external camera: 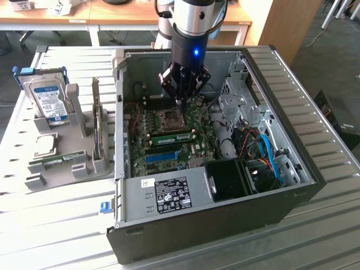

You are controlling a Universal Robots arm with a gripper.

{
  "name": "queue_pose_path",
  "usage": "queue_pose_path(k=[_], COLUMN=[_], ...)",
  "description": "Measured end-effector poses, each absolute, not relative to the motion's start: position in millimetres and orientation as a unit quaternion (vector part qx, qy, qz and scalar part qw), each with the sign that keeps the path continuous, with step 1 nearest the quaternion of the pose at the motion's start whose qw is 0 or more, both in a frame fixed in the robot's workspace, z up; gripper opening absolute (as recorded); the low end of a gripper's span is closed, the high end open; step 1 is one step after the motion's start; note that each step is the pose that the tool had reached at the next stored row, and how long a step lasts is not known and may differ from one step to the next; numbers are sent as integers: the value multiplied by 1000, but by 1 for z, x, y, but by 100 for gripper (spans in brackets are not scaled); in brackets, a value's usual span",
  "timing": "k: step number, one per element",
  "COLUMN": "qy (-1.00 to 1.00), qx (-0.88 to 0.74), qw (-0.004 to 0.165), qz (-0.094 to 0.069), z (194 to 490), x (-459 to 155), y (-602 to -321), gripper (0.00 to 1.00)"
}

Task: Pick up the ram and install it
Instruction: 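Press down the ram until it locks into place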

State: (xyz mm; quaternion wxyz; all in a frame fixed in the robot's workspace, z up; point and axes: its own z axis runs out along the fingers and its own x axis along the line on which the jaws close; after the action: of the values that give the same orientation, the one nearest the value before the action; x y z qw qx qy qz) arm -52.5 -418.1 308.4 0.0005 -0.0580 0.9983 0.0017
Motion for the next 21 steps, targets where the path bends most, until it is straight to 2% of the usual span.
queue_pose_path(k=[21], qy=[999], qx=[-54], qw=[-6], qz=[2], z=[308], x=[-52], y=[-418], gripper=[11])
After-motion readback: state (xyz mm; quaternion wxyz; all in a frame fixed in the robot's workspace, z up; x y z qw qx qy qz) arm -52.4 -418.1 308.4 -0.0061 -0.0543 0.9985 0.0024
